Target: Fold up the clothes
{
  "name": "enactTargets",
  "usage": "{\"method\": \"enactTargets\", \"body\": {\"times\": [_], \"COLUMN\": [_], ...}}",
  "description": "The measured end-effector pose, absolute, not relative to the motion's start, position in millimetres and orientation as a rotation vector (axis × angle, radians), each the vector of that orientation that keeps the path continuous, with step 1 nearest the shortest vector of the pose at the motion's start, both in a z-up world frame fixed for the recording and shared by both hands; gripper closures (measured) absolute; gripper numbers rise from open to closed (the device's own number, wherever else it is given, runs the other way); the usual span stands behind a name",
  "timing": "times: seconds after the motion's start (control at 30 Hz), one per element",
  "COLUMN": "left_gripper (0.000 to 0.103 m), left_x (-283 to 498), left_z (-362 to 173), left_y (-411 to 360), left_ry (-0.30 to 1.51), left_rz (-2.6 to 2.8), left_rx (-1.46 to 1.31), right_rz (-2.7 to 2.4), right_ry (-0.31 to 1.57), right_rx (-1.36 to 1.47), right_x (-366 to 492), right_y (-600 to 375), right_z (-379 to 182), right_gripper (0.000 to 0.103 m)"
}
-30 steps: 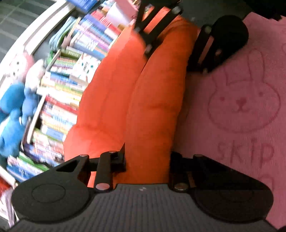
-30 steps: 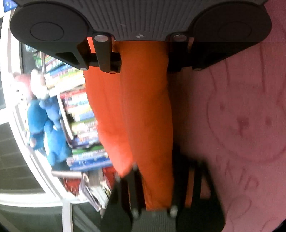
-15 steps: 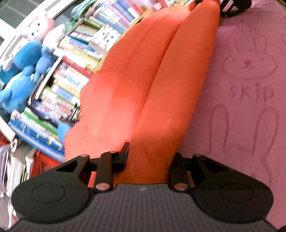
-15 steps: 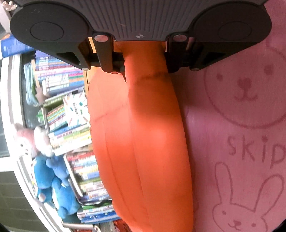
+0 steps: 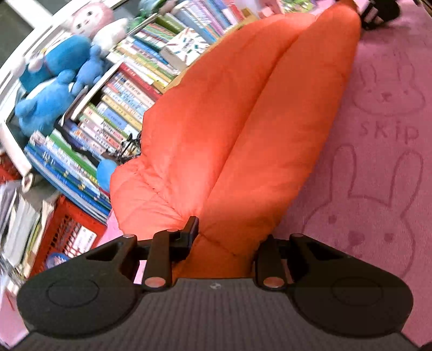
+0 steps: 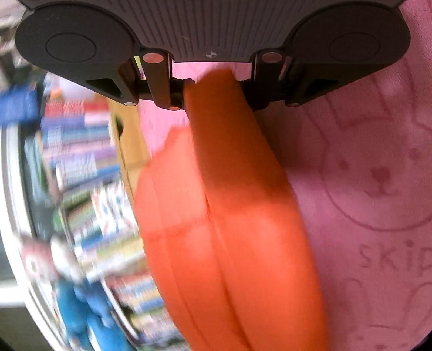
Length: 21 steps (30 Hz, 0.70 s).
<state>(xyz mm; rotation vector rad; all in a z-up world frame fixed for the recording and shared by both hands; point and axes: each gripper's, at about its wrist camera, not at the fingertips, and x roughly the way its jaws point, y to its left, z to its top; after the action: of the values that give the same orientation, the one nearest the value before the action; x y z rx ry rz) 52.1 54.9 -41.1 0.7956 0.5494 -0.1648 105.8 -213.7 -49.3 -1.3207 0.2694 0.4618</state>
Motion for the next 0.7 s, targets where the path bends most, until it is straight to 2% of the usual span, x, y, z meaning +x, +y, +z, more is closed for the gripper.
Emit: {"method": "enactTargets", "body": {"times": [0.03,0.07,0.1,0.17,0.23,0.43,0.6,0.63,0.7], "left_gripper": [0.081,0.081,0.081,0.081,0.081,0.081,0.081,0.081,0.081], "left_x": [52,53,53,54,55,56,57,58,57], "left_z": [-39,-36,-34,-29,-25,-14,-3,-1,2], "left_y": [56,57,57,57,59,67,75,78,83], "left_ry": [0.554,0.559,0.561,0.563,0.561,0.546,0.52,0.515,0.501], "left_rz": [-0.165,-0.166,-0.166,-0.169,-0.173,-0.184,-0.198,-0.199,-0.203], "left_rx": [0.771,0.746,0.729,0.697,0.663,0.565,0.503,0.487,0.463], "right_rz": [0.483,0.504,0.524,0.566,0.607,0.731,0.764,0.743,0.702], "right_ry": [0.249,0.228,0.207,0.164,0.122,-0.027,-0.088,-0.09,-0.082], "right_rx": [-1.321,-1.321,-1.321,-1.32,-1.319,-1.298,-1.203,-1.211,-1.223], "right_x": [99,92,85,71,56,22,48,57,77], "right_y": [-208,-203,-197,-186,-175,-127,-63,-56,-45], "right_z": [-47,-45,-43,-39,-35,-29,-21,-21,-23], "right_gripper": [0.075,0.063,0.056,0.022,0.009,0.009,0.009,0.013,0.032]}}
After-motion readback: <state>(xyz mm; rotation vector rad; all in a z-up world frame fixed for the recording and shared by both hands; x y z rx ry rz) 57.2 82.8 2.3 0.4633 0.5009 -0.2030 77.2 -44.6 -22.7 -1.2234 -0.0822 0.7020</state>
